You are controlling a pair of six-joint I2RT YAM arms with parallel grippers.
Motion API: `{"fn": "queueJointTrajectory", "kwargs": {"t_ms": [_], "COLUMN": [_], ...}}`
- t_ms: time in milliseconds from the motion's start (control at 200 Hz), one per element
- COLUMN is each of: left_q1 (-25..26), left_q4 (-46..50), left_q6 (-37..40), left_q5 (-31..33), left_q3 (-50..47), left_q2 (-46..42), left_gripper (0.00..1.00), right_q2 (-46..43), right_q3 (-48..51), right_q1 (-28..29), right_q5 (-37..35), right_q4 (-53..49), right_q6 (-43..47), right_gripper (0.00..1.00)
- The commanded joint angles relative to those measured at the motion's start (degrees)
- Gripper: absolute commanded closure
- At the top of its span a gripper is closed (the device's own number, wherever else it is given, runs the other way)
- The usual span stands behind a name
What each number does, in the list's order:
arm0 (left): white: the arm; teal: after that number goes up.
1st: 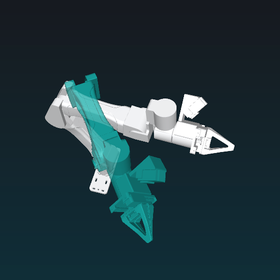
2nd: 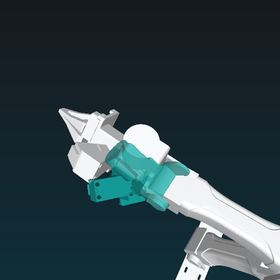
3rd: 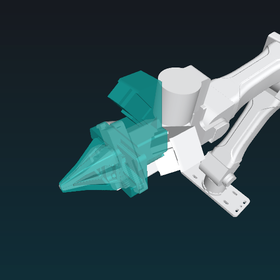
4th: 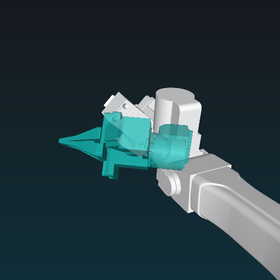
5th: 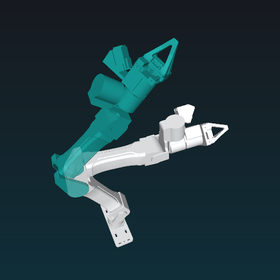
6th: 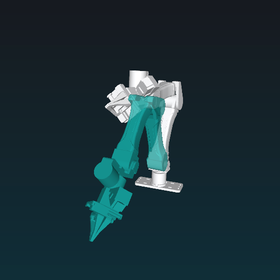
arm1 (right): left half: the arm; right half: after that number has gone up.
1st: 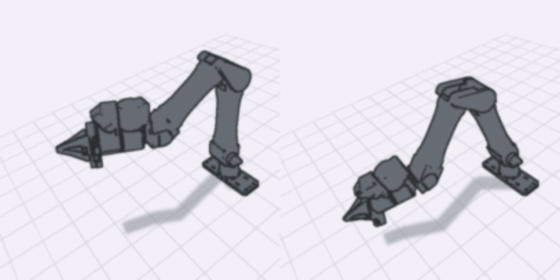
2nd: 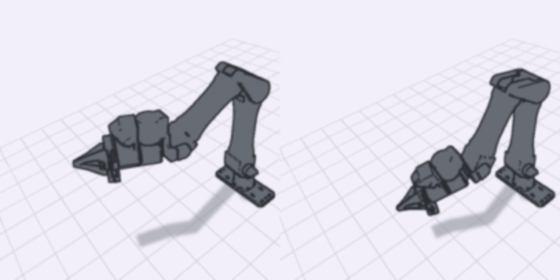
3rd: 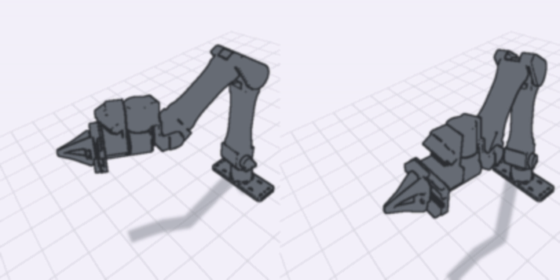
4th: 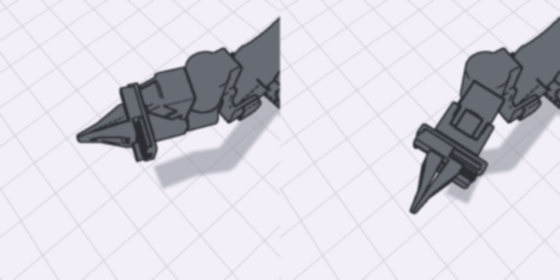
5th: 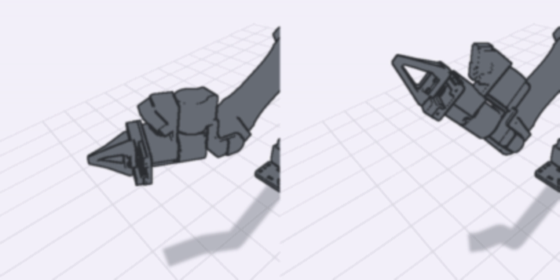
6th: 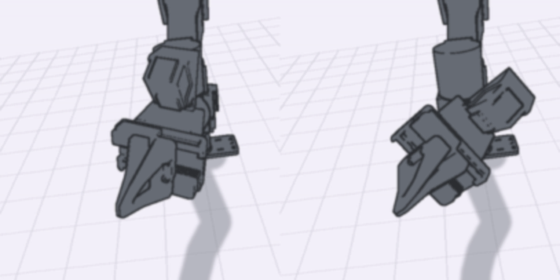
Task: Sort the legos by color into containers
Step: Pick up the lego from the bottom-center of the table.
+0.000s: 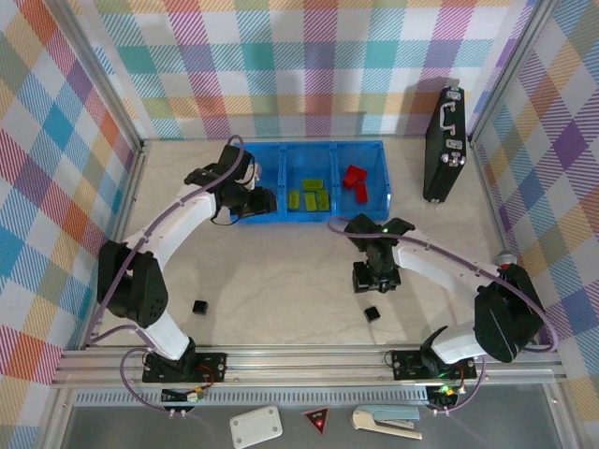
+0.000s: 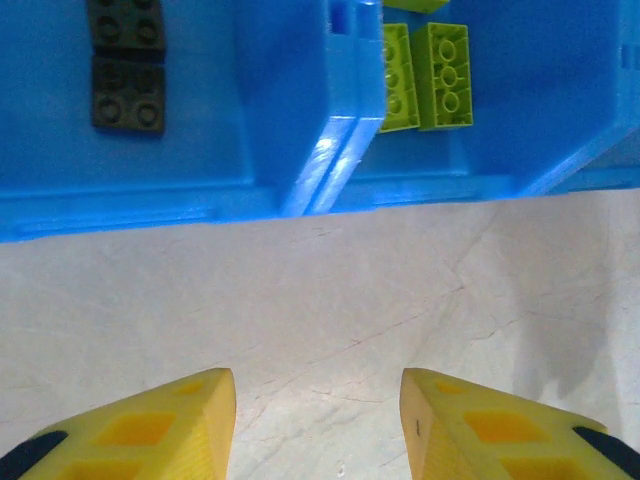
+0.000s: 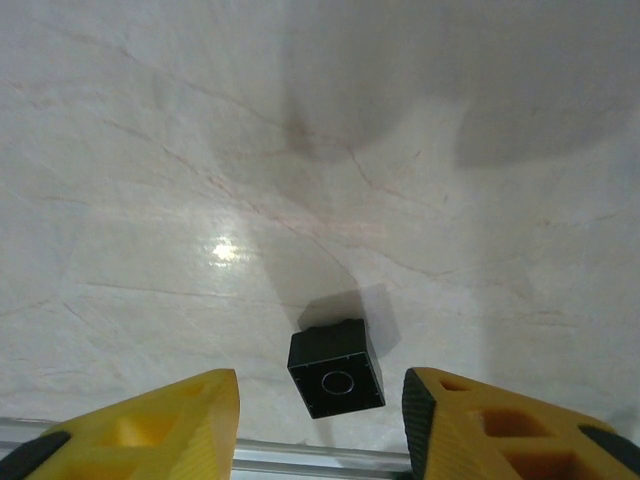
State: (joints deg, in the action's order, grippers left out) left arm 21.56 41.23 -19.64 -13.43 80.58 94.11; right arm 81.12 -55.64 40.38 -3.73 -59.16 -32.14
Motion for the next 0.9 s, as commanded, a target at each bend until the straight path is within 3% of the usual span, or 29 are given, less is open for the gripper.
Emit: {"fn": "queueJointTrajectory", "kwargs": {"t_ms": [0,375,895], "left_q1": [-0.6,-1.2,-1.7], "left_q4": [-1.3,-3.4,-3.2], "left_q6": [1.3,0.7,0.8], "left_q5": [1.4,3.0,3.1], "left_q3": [-2.4,-6.1,-6.3], "left_q2": [-3.4,-7.8,-8.1], "left_gripper": [0.53,0.53,0.53], "right_q2": [1.0,3.5,5.7], "right_q3": [2.0,8.8,8.8], "right_q1": [1.8,6.5,8.5], "right_q5": [1.0,3.2,1.7], "right_q4": [-0.1,3.5,4.5], "right_q6": [-2.5,-5.2,-6.6], "right_gripper": [0.49,0.48,0.58]}}
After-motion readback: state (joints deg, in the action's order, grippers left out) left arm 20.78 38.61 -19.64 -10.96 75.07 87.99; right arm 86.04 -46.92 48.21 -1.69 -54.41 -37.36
